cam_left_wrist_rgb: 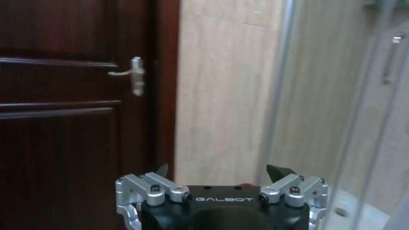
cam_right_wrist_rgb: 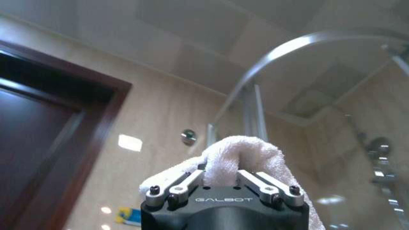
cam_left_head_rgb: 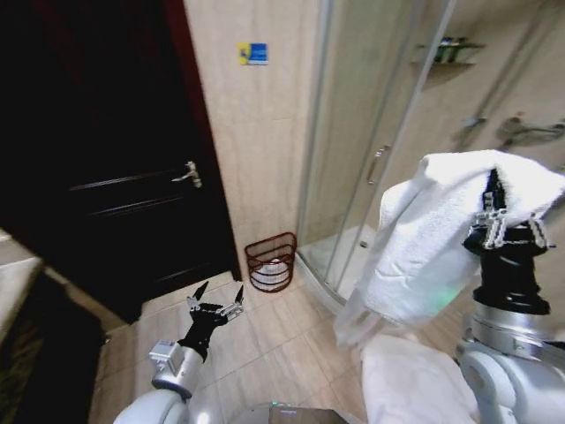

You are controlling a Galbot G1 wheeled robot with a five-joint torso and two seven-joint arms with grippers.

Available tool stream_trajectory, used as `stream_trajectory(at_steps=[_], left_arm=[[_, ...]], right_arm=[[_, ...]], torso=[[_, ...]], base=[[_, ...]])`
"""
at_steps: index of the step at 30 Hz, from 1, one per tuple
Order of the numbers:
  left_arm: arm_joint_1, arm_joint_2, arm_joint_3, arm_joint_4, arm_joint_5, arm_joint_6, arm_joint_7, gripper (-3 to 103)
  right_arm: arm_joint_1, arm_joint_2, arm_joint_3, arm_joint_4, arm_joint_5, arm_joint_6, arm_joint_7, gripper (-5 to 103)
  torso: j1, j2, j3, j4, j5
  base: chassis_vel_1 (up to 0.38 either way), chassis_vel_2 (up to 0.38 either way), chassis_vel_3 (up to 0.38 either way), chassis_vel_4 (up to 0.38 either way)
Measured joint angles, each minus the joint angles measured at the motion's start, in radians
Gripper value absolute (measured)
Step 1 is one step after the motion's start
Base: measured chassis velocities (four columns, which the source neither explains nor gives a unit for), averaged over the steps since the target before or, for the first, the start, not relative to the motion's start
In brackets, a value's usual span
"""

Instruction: Discard the used towel into the hamper.

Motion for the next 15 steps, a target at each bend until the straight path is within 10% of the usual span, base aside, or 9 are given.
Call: stream_trajectory(at_steps=[15], left_arm=[[0.000, 0.000, 0.000, 0.000, 0.000, 0.000, 0.000, 100]], right_arm=[[0.041, -0.036, 0.036, 0.000, 0.054, 0.005, -0.013, 9]], torso=[[0.000, 0.000, 0.000, -0.0001, -0.0002]], base=[[0.124, 0.126, 0.128, 0.127]])
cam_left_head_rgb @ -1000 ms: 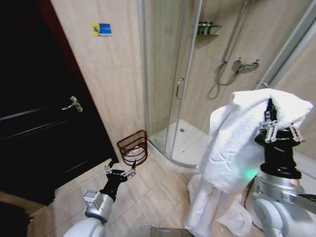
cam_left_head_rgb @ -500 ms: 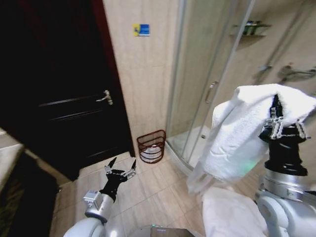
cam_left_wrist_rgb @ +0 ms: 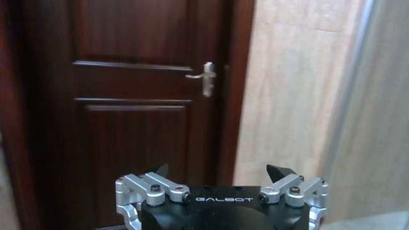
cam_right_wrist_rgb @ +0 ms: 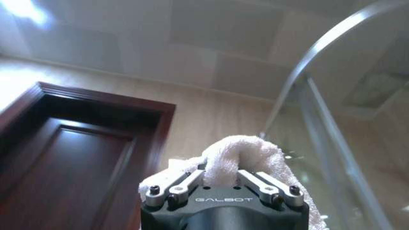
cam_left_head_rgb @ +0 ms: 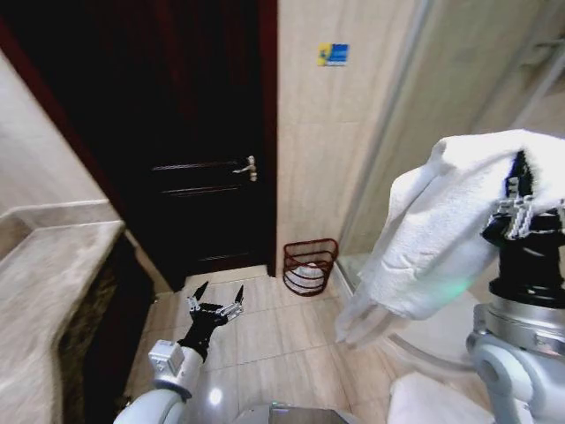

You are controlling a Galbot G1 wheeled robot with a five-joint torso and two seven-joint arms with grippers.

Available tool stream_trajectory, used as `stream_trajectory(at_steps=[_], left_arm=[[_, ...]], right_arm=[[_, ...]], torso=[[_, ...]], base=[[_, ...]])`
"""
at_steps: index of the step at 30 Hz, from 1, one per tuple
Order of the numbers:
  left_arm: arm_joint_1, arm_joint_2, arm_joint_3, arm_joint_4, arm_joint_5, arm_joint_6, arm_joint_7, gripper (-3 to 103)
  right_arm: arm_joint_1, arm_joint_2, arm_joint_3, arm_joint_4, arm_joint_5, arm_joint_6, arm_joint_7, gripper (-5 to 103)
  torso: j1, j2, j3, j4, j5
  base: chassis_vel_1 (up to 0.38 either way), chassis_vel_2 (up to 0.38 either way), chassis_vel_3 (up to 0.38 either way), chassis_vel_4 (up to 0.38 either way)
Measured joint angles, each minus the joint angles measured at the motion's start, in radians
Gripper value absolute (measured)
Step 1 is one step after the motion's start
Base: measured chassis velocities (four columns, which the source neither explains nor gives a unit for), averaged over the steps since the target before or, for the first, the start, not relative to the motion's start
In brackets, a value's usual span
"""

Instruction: Discard the used towel into the hamper.

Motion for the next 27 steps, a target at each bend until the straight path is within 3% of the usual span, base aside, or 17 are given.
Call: stream_trajectory(at_steps=[27], left_arm=[[0.000, 0.000, 0.000, 0.000, 0.000, 0.000, 0.000, 100]], right_arm=[[-0.009, 0.005, -0.007, 0.000, -0.027, 0.024, -0.012, 9]], torso=[[0.000, 0.000, 0.000, -0.0002, -0.0002]], base=[[0.032, 0.027, 0.027, 0.031]])
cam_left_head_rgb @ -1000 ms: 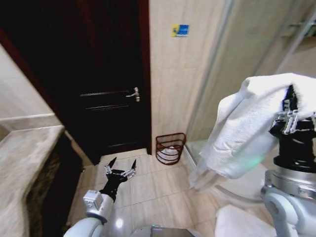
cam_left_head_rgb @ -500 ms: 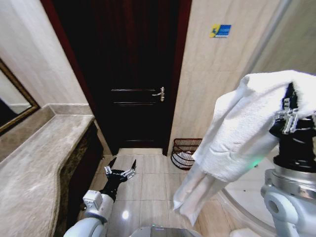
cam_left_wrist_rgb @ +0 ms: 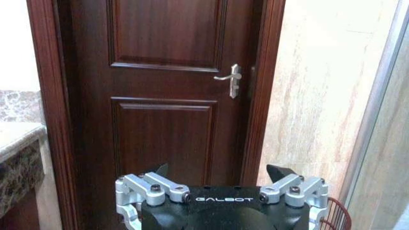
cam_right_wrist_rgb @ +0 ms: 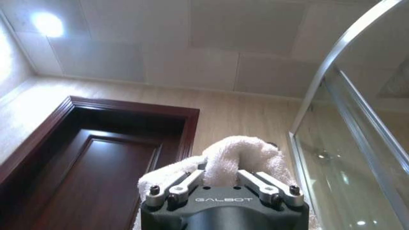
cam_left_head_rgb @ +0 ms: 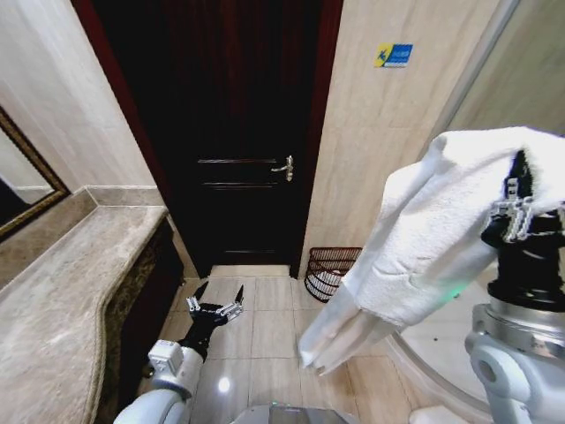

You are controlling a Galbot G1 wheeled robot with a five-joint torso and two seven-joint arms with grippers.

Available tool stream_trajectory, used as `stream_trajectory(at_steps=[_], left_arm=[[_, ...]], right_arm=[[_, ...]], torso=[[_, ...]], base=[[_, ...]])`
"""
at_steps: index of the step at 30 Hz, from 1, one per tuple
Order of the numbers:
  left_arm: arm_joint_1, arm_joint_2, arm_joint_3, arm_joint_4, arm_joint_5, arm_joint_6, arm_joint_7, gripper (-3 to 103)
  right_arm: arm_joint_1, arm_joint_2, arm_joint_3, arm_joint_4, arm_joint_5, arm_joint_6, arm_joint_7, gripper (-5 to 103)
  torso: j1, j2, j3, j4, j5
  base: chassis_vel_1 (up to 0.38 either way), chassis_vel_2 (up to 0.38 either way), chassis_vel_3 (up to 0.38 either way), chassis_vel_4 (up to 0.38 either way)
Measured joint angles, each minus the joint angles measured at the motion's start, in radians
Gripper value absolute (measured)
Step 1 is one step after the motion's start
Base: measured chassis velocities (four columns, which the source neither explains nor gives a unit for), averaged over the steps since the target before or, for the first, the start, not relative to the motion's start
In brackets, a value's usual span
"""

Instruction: Discard the used towel into the hamper.

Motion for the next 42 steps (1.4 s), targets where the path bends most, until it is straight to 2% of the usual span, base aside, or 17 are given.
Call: stream_trajectory(at_steps=[6, 23, 42], left_arm=[[0.000, 0.000, 0.000, 0.000, 0.000, 0.000, 0.000, 100], [0.000, 0.000, 0.000, 0.000, 0.000, 0.000, 0.000, 100], [0.000, 0.000, 0.000, 0.000, 0.000, 0.000, 0.000, 100]], right_arm=[[0.016, -0.002, -0.001, 0.000, -0.009, -0.030, 0.016, 9], [0.038, -0.021, -0.002, 0.000, 0.000, -0.052, 0.023, 9], [0.037, -0.016, -0.009, 0.000, 0.007, -0.039, 0.018, 9]], torso=[[0.000, 0.000, 0.000, 0.0001, 0.0000], [0.000, 0.000, 0.000, 0.0002, 0.0000], [0.001, 0.000, 0.000, 0.0004, 0.0000]], base=[[0.000, 0.000, 0.000, 0.000], [0.000, 0.000, 0.000, 0.000], [-0.016, 0.025, 0.025, -0.024]])
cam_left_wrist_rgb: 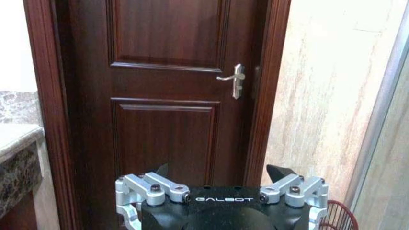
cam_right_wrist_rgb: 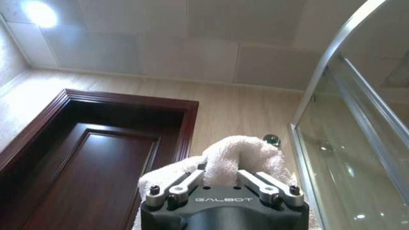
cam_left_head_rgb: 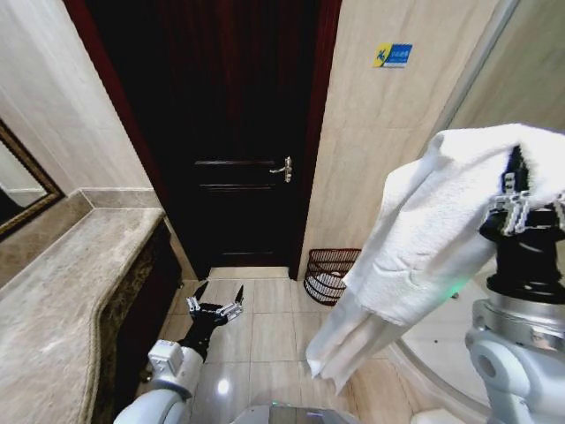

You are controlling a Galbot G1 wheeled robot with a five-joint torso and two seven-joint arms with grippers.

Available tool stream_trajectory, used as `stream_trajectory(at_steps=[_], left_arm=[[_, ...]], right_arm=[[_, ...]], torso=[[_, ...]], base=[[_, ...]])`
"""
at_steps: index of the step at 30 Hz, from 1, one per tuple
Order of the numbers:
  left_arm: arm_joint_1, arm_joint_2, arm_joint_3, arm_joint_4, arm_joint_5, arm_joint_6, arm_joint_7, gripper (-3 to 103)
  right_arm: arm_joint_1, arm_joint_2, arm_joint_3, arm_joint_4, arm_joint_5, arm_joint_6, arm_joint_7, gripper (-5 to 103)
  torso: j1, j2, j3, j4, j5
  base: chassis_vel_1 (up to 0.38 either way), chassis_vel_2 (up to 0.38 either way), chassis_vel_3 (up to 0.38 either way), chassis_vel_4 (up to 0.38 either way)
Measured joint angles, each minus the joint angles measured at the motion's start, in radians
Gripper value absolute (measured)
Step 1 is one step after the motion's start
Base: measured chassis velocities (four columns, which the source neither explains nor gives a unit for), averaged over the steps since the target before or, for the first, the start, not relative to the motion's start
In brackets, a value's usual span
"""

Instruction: Discard the used towel into the hamper.

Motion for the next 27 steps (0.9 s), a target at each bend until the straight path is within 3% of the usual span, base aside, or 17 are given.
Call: stream_trajectory(at_steps=[13, 27], left_arm=[[0.000, 0.000, 0.000, 0.000, 0.000, 0.000, 0.000, 100], [0.000, 0.000, 0.000, 0.000, 0.000, 0.000, 0.000, 100]], right_arm=[[0.096, -0.085, 0.010, -0.004, 0.060, -0.008, 0.000, 9], [0.322, -0.187, -0.032, -0.146, 0.128, -0.030, 0.009, 9]], torso=[[-0.001, 0.000, 0.000, -0.0003, -0.0001], [-0.001, 0.000, 0.000, -0.0002, 0.0001]], base=[[0.000, 0.000, 0.000, 0.000], [0.000, 0.000, 0.000, 0.000]])
